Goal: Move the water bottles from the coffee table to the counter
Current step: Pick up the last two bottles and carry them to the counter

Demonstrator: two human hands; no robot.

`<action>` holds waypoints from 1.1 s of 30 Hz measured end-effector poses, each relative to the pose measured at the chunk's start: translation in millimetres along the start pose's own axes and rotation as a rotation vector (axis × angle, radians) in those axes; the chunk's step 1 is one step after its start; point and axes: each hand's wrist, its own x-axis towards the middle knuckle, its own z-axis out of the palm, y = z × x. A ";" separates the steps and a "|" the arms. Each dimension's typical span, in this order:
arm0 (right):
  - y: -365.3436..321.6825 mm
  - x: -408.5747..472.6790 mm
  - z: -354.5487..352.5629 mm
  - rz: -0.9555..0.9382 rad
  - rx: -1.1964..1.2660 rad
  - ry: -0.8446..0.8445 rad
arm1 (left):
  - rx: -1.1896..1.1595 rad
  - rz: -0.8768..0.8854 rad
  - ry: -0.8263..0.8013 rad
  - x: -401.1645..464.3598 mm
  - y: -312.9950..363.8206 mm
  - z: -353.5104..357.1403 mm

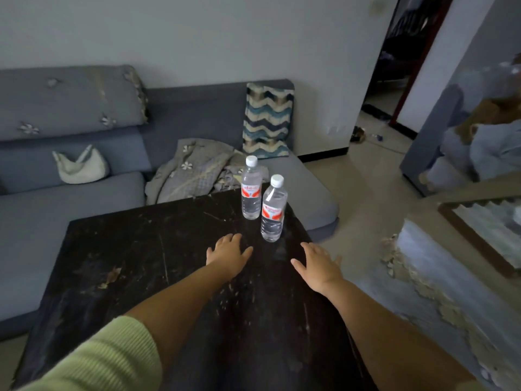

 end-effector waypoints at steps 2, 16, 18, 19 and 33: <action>-6.9 31.7 -5.2 -0.045 0.113 0.023 | -0.057 -0.047 0.017 26.6 2.6 -1.8; -53.6 167.2 36.5 -0.116 1.073 0.210 | -0.867 -0.097 0.307 215.6 24.5 7.9; -49.8 170.4 37.2 -0.136 1.063 0.196 | -0.906 -0.150 0.351 222.6 29.5 14.6; -48.3 172.0 37.5 -0.143 1.052 0.182 | -0.915 -0.174 0.369 225.9 30.4 17.0; -31.2 128.1 30.4 -0.084 0.986 0.135 | -0.994 -0.218 0.298 138.3 -4.1 24.1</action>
